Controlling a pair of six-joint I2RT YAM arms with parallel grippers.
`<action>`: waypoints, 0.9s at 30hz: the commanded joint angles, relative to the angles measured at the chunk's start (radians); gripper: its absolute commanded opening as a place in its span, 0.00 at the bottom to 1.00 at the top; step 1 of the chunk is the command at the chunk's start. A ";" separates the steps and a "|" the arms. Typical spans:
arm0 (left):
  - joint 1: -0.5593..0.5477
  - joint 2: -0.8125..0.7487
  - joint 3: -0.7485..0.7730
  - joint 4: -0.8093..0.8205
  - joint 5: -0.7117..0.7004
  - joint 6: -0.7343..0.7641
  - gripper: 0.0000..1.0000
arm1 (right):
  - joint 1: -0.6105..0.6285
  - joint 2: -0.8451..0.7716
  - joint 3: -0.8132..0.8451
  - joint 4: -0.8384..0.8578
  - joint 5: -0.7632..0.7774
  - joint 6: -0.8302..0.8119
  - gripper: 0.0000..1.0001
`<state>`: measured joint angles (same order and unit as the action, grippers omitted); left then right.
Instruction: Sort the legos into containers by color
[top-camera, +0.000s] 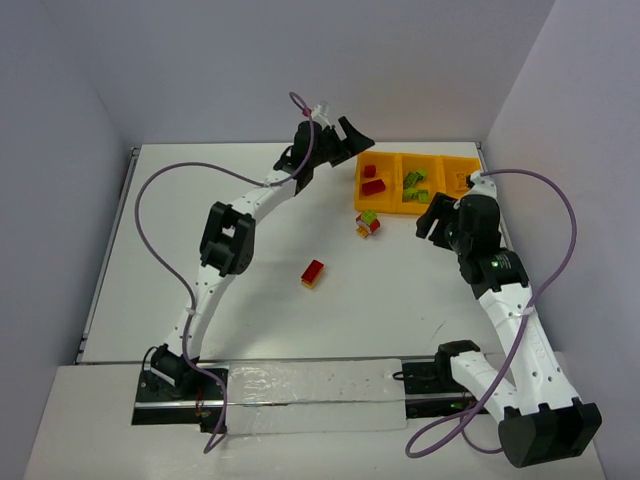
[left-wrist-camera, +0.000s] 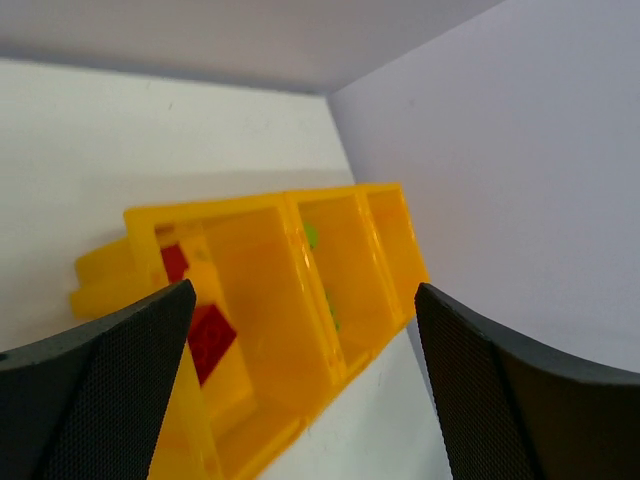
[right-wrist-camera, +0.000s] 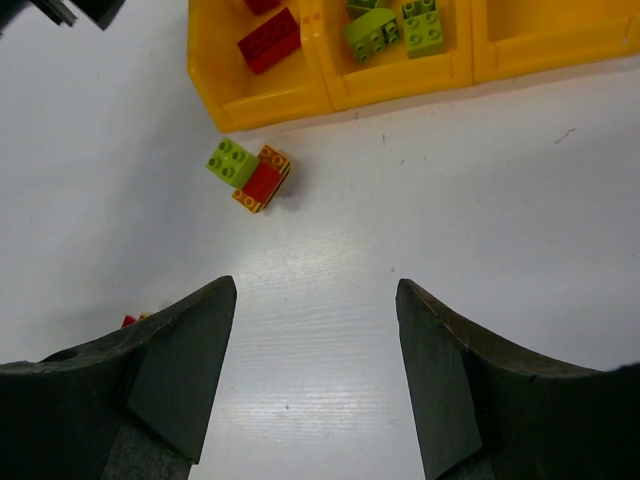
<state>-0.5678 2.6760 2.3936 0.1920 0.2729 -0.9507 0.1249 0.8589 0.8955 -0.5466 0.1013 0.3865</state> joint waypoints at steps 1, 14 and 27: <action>-0.004 -0.383 -0.143 -0.060 0.017 0.150 0.98 | 0.015 0.020 0.028 0.032 -0.094 -0.075 0.73; 0.018 -0.954 -0.732 -0.589 -0.257 0.366 0.99 | 0.299 0.524 0.316 -0.032 0.125 -0.202 0.78; 0.026 -1.255 -1.133 -0.571 -0.289 0.341 0.99 | 0.288 0.829 0.477 0.019 0.040 -0.472 0.78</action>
<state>-0.5442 1.5364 1.2440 -0.4218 0.0026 -0.6201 0.4219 1.6395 1.3318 -0.5661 0.2047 0.0472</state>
